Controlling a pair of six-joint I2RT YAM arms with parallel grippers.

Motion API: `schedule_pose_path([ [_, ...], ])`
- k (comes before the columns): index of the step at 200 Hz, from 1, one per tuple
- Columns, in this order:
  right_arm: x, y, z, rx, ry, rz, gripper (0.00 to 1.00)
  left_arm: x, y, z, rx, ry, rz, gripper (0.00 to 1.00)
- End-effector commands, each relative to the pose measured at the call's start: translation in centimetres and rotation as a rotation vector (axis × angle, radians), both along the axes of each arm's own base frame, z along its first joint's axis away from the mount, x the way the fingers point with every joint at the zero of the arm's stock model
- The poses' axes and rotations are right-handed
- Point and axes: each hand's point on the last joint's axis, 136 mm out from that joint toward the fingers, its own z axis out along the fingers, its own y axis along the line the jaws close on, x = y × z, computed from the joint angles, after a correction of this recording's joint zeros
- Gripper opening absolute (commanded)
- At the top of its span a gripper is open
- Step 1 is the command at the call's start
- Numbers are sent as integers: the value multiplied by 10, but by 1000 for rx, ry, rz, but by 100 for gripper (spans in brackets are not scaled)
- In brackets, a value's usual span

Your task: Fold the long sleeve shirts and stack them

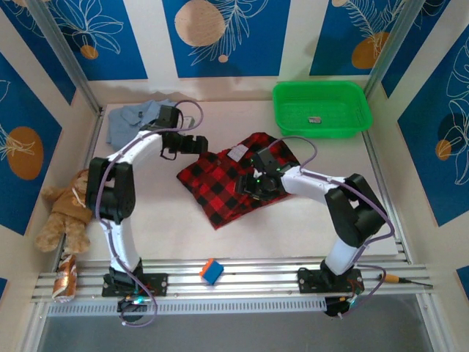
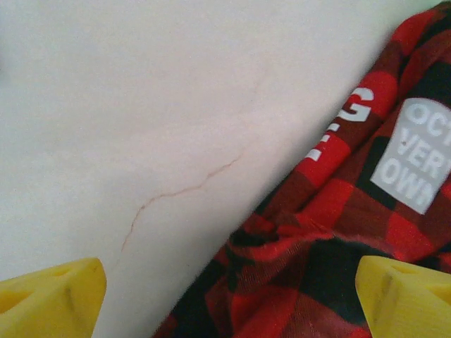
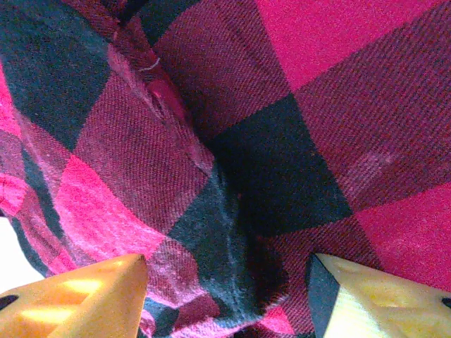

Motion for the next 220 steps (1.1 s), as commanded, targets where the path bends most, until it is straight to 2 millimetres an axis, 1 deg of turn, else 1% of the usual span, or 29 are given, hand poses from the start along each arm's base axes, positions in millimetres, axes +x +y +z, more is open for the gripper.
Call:
schedule_pose_path([
  [1,3,6,6,-6,-11,26,61,0,-5,-18,106,39,-77,91],
  [23,4,8,4,-15,-5,32,61,9,-13,-28,107,56,-97,90],
  [44,5,8,1,-26,-4,29,60,11,-29,-32,64,66,-133,89],
  [60,6,8,-1,-38,2,24,58,7,-40,-39,68,83,-171,87],
  [71,7,10,-2,-41,4,26,57,3,-43,-47,66,107,-186,86],
  [84,7,10,-5,-67,13,19,56,0,-46,-55,55,131,-188,81],
  [97,5,9,-8,-85,24,15,55,-2,-50,-57,31,138,-197,77],
  [117,4,8,-12,-106,34,-5,53,-3,-61,-54,-2,127,-223,66],
  [138,6,9,-10,-100,15,-28,46,-2,-64,-52,-6,124,-231,44],
  [145,8,9,-9,-98,7,-34,43,-2,-64,-51,-3,124,-234,37],
  [160,10,10,-6,-102,-2,-42,31,-2,-63,-48,4,114,-242,24],
  [168,11,11,-3,-99,-11,-45,25,-3,-63,-44,6,107,-245,15],
  [175,11,13,0,-96,-18,-43,21,-2,-63,-38,4,89,-247,10],
  [188,10,15,9,-92,-39,-43,14,-2,-62,-28,-2,58,-246,5],
  [198,9,15,16,-88,-49,-48,10,-3,-63,-18,-13,30,-250,3],
  [205,8,16,21,-86,-56,-49,9,-3,-64,-9,-23,5,-253,2],
  [220,4,15,32,-94,-72,-51,9,-5,-64,2,-31,-31,-258,2],
])
